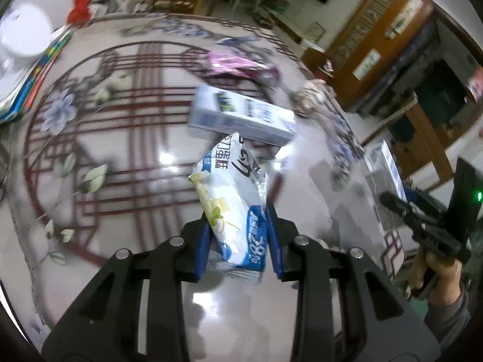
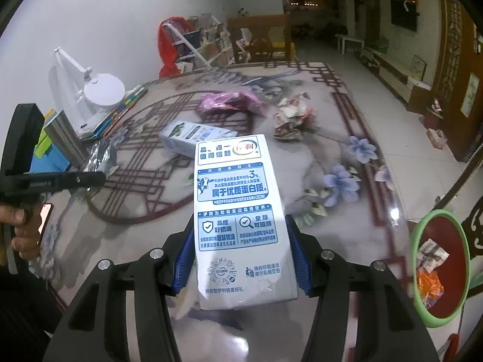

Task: Collect trash
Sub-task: 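Carry the milk carton and wrapper toward the red bin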

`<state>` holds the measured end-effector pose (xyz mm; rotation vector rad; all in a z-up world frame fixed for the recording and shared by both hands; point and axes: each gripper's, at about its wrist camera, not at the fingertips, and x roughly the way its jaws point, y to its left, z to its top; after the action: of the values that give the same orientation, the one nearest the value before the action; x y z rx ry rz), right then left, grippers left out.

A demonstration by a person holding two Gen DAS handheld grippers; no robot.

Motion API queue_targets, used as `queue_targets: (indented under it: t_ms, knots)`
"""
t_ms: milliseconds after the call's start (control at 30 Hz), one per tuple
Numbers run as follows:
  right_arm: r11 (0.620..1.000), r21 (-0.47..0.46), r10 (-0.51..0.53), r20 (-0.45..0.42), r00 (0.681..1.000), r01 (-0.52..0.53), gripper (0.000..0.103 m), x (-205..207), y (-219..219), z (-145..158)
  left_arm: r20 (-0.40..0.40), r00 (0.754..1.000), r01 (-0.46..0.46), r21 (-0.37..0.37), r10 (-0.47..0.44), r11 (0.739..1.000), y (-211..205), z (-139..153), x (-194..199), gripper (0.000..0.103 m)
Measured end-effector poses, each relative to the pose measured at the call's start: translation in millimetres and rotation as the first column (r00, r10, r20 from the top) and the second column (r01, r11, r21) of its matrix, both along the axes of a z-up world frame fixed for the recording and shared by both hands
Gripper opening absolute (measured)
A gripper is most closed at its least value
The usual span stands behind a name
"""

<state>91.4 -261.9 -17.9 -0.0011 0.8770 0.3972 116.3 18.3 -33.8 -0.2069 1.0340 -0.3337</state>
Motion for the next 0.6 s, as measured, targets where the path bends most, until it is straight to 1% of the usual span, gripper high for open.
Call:
queue_targets:
  t_ms: [167, 300, 467, 600]
  knots:
    - [0.999, 0.009, -0.037, 0.012, 0.999, 0.037, 0.053, -9, -26, 5, 0.048, 0.994, 0.095, 0.032, -0.097, 0.995, -42, 7, -11, 0.032]
    - [0.997, 0.02, -0.071, 0.019, 0.997, 0.071, 0.053, -17, -49, 8, 0.052, 0.985, 0.16, 0.047, -0.162, 0.986, -77, 3, -25, 0.032]
    - [0.994, 0.026, -0.105, 0.018, 0.994, 0.105, 0.053, -21, -72, 8, 0.031, 0.98, 0.196, 0.031, -0.197, 0.98, -109, -12, -37, 0.032]
    - [0.993, 0.02, -0.115, 0.013, 0.993, 0.115, 0.053, -24, -83, 6, 0.029, 0.982, 0.187, 0.052, -0.188, 0.981, -121, -14, -37, 0.032]
